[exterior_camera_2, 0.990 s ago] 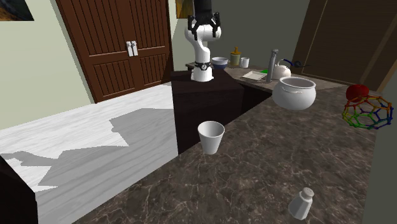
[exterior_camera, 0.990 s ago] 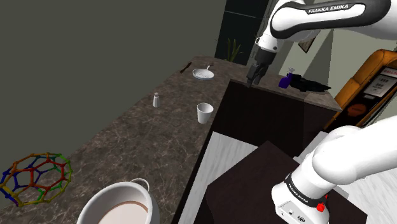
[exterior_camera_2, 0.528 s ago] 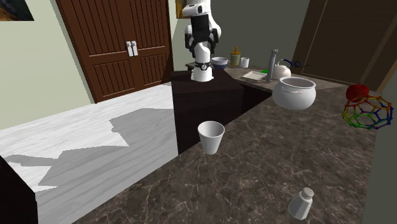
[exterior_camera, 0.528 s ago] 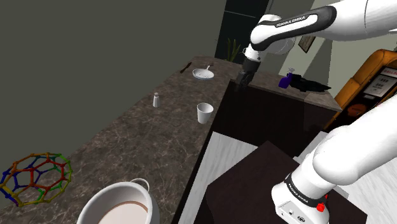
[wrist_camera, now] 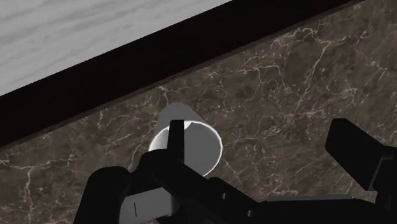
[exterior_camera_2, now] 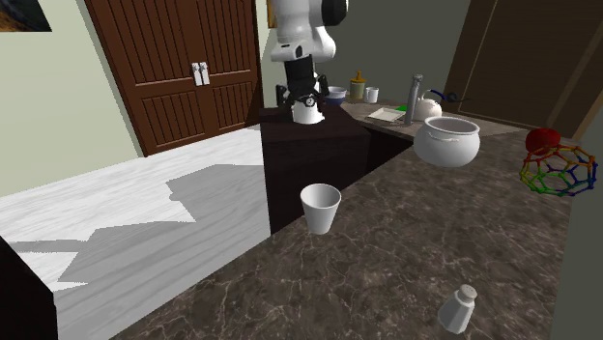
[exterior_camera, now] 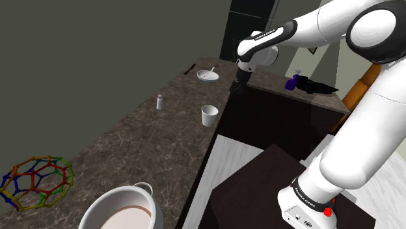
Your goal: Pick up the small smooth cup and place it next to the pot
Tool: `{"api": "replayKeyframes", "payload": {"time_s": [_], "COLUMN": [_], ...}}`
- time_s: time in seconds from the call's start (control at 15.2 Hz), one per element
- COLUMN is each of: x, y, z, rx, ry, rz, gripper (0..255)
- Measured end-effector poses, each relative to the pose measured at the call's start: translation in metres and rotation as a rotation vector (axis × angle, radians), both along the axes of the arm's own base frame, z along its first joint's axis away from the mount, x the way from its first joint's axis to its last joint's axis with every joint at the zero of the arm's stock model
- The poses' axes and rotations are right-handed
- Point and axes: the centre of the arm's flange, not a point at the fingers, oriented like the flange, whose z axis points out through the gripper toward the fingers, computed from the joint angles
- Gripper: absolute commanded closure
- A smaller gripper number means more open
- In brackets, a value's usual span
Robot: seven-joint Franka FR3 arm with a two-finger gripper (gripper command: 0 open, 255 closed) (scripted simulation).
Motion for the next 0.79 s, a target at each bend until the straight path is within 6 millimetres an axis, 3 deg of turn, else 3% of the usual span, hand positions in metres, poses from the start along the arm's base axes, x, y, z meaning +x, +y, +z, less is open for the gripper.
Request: {"api": "replayKeyframes", "payload": {"time_s": [0.79], "x": [0.110], "y": [-0.035], "z": [-0.115], "rx": [0.037], "ry": [-0.002], "rz": [0.049], "gripper": [0]}}
